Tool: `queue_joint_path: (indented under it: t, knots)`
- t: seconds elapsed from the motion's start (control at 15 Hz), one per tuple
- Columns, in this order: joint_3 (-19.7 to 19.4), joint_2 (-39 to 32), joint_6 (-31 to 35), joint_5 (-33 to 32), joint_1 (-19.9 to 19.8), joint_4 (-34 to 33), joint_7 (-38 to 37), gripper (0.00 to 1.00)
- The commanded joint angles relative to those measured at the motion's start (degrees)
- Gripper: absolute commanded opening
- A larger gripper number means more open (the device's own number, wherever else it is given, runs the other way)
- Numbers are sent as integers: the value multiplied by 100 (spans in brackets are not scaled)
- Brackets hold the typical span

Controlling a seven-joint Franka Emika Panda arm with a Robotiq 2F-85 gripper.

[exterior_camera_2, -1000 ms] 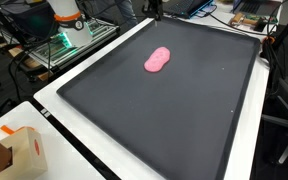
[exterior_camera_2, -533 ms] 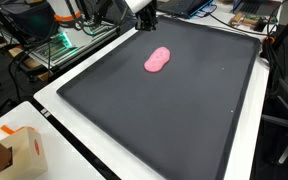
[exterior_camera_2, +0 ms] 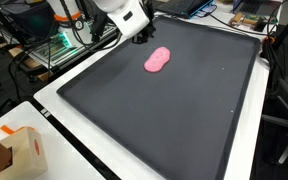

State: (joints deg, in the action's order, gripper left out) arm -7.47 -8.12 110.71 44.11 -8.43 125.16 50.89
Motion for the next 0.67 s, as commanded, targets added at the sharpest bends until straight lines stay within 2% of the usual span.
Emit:
queue_joint_path:
  t: [0.0,0.6]
  knots:
    - [-6,-315,-200,199,-198,-196,235,6]
    - [16,-734,-10,119,-384,-274,231,6]
